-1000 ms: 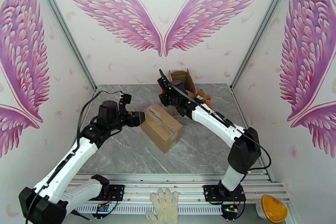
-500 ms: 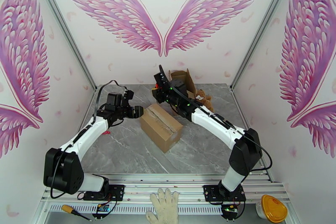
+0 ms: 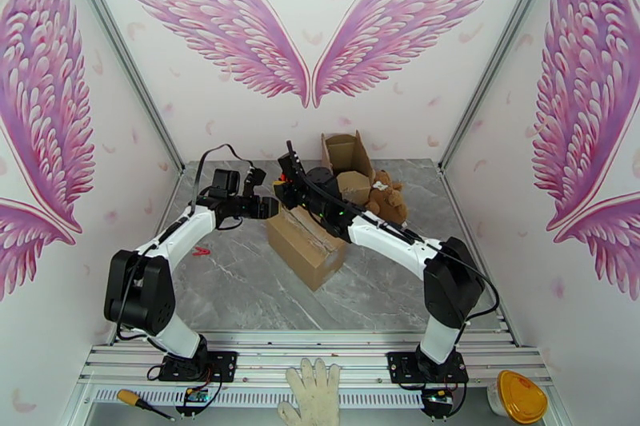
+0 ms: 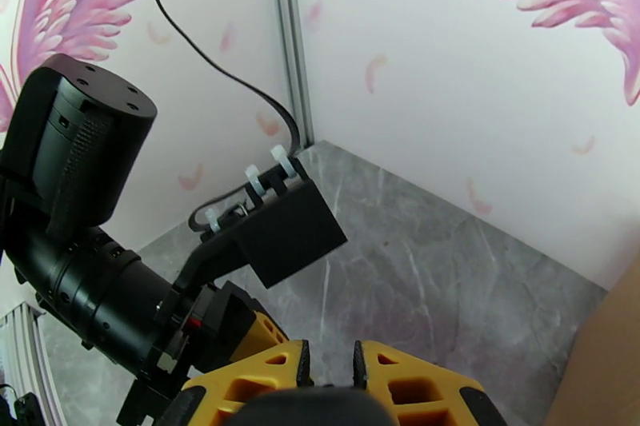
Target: Unpack the express box
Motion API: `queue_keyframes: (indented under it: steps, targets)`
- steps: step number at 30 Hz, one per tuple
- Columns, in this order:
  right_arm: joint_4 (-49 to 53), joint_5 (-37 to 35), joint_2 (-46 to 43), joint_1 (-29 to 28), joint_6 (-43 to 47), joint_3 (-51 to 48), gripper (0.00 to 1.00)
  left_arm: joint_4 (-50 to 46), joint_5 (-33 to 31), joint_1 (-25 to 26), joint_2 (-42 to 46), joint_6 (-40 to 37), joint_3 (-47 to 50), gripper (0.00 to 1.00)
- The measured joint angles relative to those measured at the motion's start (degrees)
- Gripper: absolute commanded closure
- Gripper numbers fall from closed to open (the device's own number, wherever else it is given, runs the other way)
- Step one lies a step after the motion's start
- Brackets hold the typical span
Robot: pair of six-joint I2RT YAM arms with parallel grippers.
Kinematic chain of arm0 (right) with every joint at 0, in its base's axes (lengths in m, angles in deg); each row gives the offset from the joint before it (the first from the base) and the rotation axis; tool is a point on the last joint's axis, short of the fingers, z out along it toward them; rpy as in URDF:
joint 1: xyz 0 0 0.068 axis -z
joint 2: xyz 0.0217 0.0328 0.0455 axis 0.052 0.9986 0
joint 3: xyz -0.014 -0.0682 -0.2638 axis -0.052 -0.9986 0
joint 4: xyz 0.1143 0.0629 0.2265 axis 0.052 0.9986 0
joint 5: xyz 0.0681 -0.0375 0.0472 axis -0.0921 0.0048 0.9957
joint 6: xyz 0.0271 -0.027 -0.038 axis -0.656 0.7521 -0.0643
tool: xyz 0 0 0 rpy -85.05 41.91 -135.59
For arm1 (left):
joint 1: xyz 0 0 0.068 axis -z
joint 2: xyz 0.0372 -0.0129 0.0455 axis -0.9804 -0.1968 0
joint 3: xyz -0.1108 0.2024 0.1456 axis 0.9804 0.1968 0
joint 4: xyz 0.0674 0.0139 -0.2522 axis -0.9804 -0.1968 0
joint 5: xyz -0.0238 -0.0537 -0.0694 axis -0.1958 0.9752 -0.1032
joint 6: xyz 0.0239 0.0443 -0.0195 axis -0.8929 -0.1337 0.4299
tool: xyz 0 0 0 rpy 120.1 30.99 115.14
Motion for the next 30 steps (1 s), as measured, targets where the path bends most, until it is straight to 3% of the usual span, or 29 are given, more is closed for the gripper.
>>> queue_keyframes:
  steps: [30]
  targets:
    - [-4.3, -4.7, 4.2, -1.1, 2.0, 0.5, 1.0, 3.2, 6.7, -1.2, -3.6, 2.2, 0.2, 0.74]
